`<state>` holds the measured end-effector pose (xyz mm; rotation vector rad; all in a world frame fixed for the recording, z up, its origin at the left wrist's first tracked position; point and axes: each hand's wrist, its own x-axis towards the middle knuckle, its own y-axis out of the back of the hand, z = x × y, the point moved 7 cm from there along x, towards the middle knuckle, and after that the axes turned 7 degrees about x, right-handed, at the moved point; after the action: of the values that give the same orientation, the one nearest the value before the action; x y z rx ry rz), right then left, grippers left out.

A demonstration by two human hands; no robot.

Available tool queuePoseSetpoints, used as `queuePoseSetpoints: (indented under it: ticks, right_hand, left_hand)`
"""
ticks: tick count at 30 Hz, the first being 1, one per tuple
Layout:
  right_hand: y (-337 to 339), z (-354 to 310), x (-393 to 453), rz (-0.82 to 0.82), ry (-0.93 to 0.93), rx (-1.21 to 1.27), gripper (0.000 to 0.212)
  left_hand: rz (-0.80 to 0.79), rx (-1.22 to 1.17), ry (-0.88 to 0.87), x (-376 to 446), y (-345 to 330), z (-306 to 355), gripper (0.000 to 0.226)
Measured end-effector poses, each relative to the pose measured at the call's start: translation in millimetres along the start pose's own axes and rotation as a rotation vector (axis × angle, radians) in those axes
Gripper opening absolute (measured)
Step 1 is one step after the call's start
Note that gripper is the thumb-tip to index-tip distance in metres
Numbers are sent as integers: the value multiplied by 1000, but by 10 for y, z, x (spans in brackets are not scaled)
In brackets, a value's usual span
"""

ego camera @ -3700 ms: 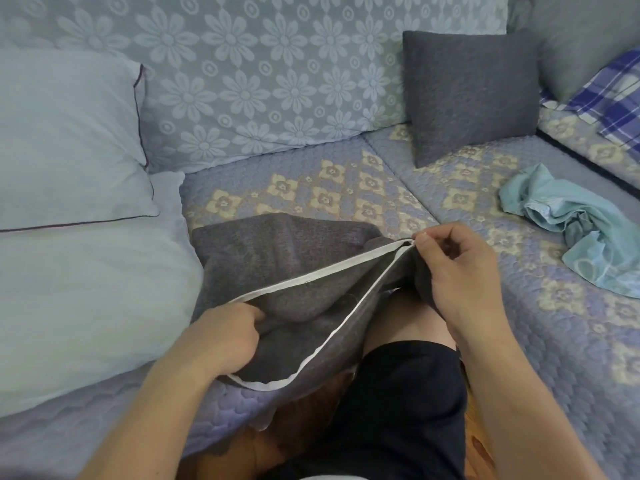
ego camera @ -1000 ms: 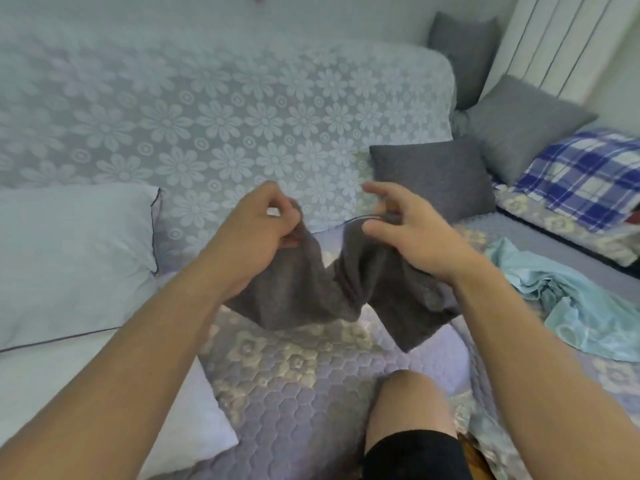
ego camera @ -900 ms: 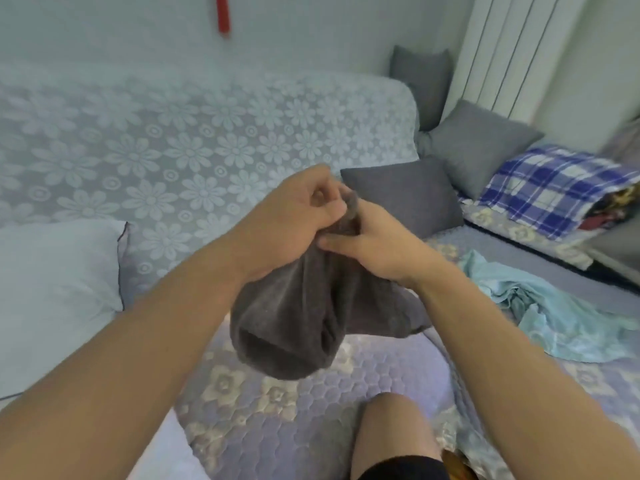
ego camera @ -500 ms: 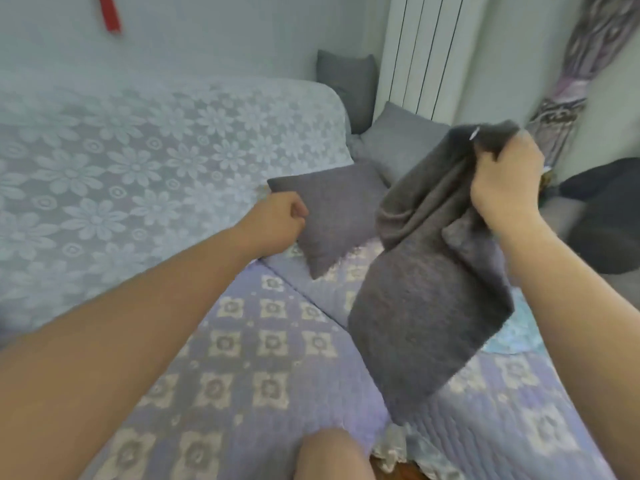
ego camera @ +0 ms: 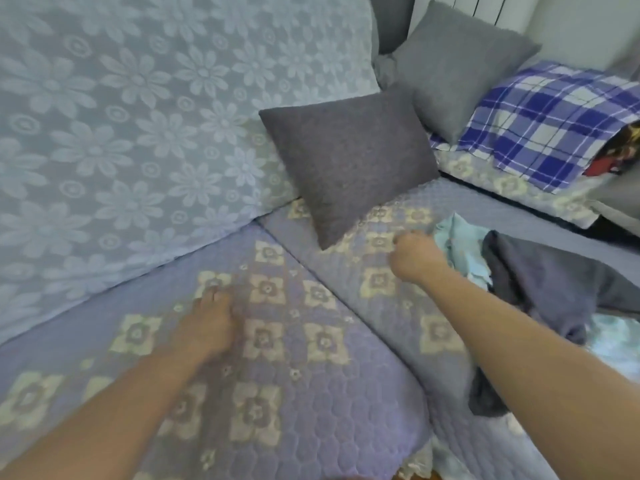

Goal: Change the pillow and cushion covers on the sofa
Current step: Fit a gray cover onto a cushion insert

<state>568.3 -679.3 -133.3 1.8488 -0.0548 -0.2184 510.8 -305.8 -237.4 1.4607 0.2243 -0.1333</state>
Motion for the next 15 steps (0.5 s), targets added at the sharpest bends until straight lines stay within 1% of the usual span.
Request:
queuePoseSetpoints:
  ticks: [2,3,4,6,7,8,9,10,11,12,14,15]
  right_hand:
    - [-297,-366,462,-23,24,122,45]
    - [-404,-533,704,-17,38,187,52]
    - [-493,-671,936,-19,18,234,63]
    - [-686,-877,1411,-18,-55,342,89]
    - [-827,-969,1606,-49,-96,389,98]
    - [-970,-1061,1761,-68,-119,380,101]
    - [-1099,-1149,1874,-55,-116,305,96]
    - [-1203,-1195,1963,-3,-114,196,88]
    - [-1238,-1228,2013,100,-98,74,76]
    - [-1262,-1229,2028,171,-97,16,62]
    - [-1182,-1217,1950,226,-106,44,42]
    - [-1081,-1188,1864,227,-111,76,37]
  left_hand:
    - [24,90,37,96,-320,-272,65]
    - [64,103,30,106,-460,-344,69]
    - [117,96,20,99,-559,-389,71]
    - [233,73,14,106,-631,-427,66]
    - [278,72,14,129,-667,-443,63]
    - [313,74,15,151,-684,-458,61]
    - [339,78,12,171,-708,-478,59]
    - [351,89,14,179,-736,-493,58]
    - [365,94,12,179,-754,-500,57]
    - [372,100,4,174,-768,-499,57]
    - [349,112,0,190,-765,-510,56]
    - [333,120,4,209,-778,-522,57]
